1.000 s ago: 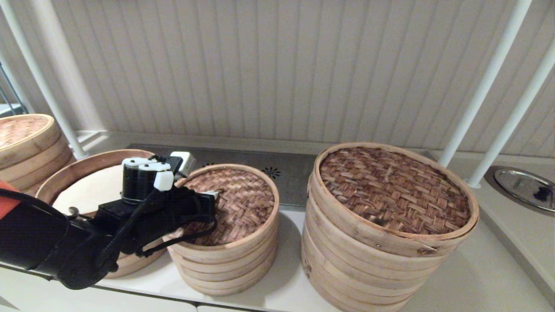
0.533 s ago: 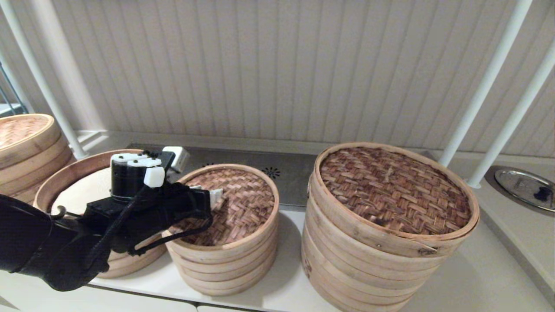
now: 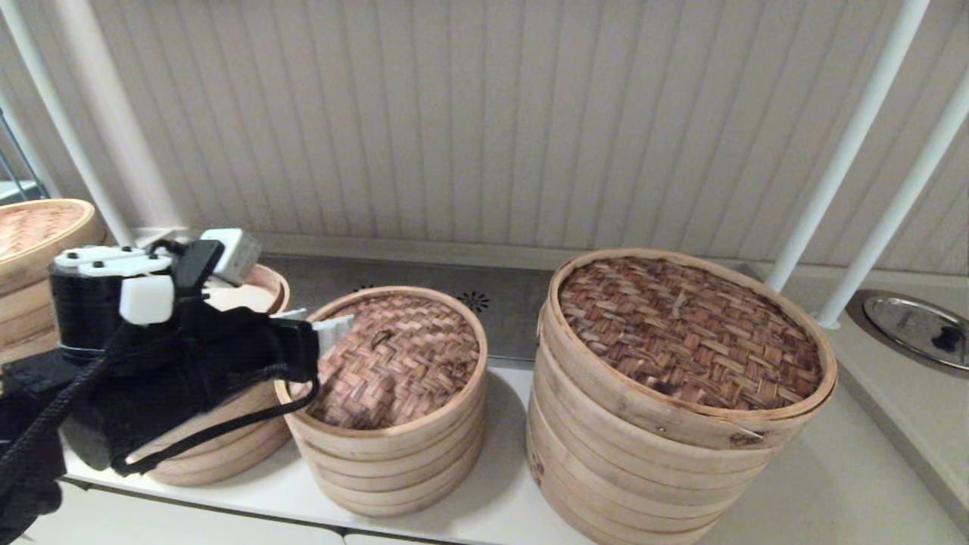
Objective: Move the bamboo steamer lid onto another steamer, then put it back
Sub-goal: Pick up the steamer
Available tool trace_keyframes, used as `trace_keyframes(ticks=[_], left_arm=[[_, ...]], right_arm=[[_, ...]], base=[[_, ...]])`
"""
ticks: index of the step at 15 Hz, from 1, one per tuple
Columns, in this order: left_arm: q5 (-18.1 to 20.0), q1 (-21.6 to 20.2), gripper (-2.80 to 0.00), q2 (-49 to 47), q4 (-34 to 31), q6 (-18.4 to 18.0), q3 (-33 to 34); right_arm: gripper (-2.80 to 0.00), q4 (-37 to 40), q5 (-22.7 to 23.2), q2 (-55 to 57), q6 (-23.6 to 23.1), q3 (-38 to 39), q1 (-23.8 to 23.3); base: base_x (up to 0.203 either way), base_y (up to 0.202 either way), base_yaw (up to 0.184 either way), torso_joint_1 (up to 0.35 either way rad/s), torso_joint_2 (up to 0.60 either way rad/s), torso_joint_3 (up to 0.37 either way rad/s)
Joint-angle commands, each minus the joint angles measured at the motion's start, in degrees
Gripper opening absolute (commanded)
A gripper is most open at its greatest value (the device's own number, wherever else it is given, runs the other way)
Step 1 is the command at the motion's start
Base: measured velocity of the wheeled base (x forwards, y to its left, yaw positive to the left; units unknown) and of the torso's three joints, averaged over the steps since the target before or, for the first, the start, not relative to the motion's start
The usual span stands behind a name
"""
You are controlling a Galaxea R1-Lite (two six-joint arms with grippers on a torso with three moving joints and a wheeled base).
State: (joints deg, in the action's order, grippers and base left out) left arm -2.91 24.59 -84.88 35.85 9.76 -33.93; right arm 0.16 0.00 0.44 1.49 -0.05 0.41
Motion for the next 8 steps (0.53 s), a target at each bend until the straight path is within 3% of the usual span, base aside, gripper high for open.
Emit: trace_keyframes(ticks=[1, 8], left_arm=[[-0.11, -1.06, -2.8, 9.34, -2.51, 0.05, 1.74], [0.61, -14.78, -2.8, 34.59, -21.32, -0.19, 9.77]], right_arm=[[-2.8, 0.02, 0.0, 0.09, 0.01, -0.04, 0.02], [-2.8, 0.0, 0.0, 0.09, 0.01, -0.02, 0.02]], base=[[0.0, 0.0, 0.0, 0.0, 0.0, 0.0], [0.0, 0.0, 0.0, 0.0, 0.0, 0.0]])
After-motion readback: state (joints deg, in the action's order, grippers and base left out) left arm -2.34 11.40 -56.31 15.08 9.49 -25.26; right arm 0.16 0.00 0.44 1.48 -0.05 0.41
